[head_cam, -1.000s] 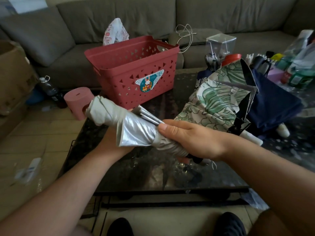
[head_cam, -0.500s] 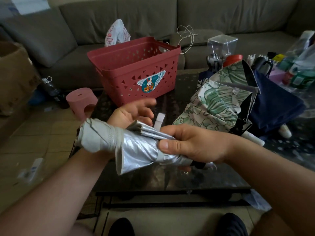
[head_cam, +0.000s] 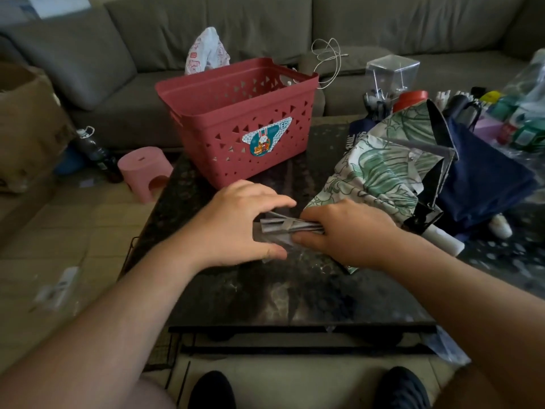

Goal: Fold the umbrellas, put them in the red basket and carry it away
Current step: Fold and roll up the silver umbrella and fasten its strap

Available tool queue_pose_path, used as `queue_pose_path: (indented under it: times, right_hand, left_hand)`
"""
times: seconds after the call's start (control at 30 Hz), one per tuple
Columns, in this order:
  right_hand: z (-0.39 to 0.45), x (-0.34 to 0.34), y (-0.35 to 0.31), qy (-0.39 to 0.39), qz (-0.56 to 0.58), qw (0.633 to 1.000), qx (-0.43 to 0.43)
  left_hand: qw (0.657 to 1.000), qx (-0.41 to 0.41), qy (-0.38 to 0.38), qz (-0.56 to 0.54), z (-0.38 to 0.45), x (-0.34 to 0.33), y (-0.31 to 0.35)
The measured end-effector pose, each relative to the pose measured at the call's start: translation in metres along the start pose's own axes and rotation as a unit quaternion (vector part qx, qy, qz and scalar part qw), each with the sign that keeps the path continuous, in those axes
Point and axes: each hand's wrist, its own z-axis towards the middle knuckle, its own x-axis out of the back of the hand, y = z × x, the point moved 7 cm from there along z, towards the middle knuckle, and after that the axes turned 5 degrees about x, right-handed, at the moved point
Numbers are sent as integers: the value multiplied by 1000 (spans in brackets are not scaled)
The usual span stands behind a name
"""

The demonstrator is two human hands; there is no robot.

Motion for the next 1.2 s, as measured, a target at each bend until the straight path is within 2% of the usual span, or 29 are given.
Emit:
queue_pose_path:
  times: [0.13, 0.33, 0.57, 0.63, 0.73, 0.83, 0.93, 1.03, 1.13, 1.2]
  right_hand:
    - [0, -9, 2, -40, 64, 997, 0]
    - [3, -15, -1, -51, 105, 993, 12]
    - [4, -16, -3, -49, 163, 985, -15]
    - [2, -16, -2, -48, 260, 964, -28]
    - [-3, -16, -8, -52, 402, 914, -37]
    - [0, -18, -11, -39, 433, 900, -26]
    - [2, -21, -5, -8, 456, 888, -56]
    - [0, -24, -5, -8, 518, 852, -81]
    - [-3, -26, -13, -37, 594, 796, -111]
    - [-4, -27, -15, -53, 612, 779, -130]
  left_hand:
    - [993, -7, 86, -80, 0, 3, 1]
    - [986, 16, 102, -129, 0, 0, 7]
    - [980, 12, 198, -11, -9, -8, 27]
    - [976, 12, 216, -20, -10, -9, 28]
    - [971, 20, 228, -70, -12, -6, 27]
    - [969, 22, 236, -73, -13, -6, 26]
    - [965, 17, 252, -71, -16, -6, 24]
    - [962, 3, 264, -67, -19, -5, 24]
    - [959, -18, 280, -49, -20, -2, 26]
    - [955, -34, 290, -39, -20, 1, 27]
